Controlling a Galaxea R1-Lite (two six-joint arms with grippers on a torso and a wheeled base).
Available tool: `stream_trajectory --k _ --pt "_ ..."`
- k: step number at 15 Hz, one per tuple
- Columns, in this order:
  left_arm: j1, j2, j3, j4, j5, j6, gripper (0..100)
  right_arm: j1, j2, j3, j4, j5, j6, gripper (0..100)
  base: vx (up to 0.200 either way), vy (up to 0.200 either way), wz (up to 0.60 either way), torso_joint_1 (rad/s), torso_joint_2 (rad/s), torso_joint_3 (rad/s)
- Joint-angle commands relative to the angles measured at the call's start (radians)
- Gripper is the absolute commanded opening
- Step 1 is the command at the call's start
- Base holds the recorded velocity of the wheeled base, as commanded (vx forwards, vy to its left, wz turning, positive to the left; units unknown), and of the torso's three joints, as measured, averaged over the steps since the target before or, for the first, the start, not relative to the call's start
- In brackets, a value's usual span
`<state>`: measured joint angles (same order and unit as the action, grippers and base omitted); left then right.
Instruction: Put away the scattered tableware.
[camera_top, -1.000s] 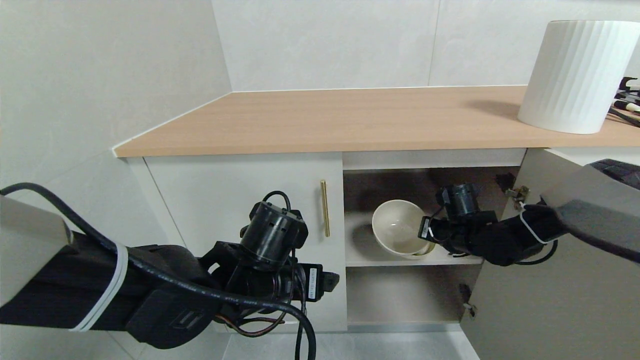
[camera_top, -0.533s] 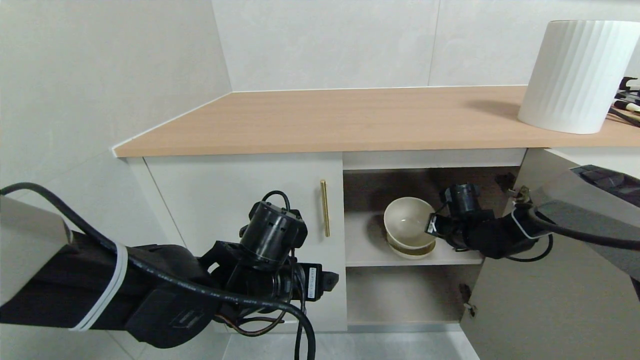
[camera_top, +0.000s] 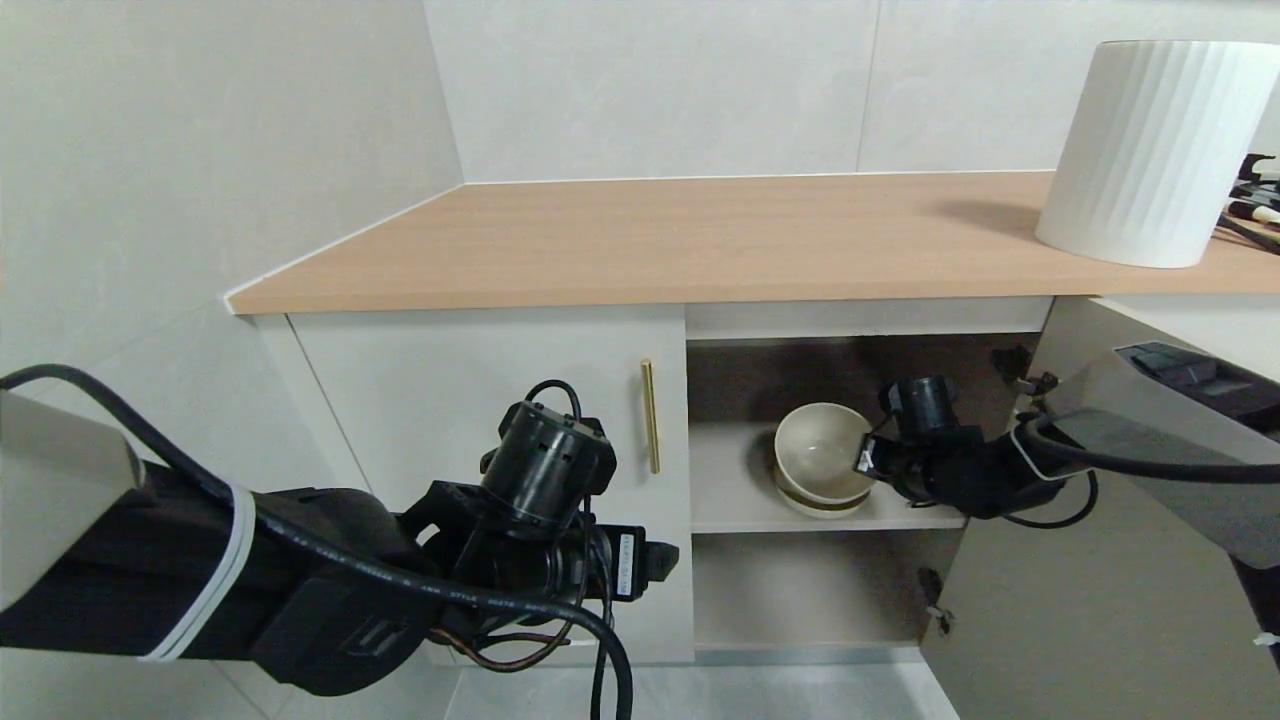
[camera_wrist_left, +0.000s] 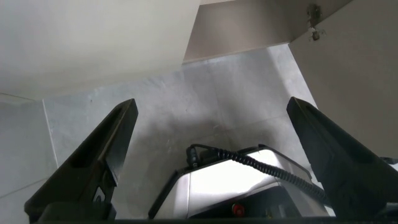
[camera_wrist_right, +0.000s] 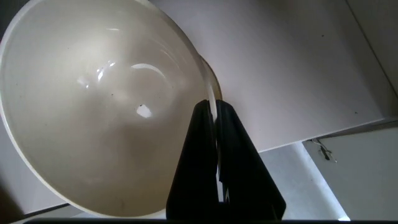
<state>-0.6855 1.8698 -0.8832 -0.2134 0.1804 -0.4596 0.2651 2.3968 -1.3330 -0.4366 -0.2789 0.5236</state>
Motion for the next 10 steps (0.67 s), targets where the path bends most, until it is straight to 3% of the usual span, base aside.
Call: stream_trajectory --k 1,10 --pt "0.0 0.0 0.0 0.0 0.001 -0.001 100 0.0 0.007 -0.003 -0.001 0.0 -0.001 0 0.0 0.0 0.0 0.0 0.0 0.0" --pt "0.0 0.0 0.0 0.0 0.001 -0.001 100 0.002 0.007 -0.003 0.002 0.014 -0.001 0 0.0 0.0 0.0 0.0 0.0 0.0"
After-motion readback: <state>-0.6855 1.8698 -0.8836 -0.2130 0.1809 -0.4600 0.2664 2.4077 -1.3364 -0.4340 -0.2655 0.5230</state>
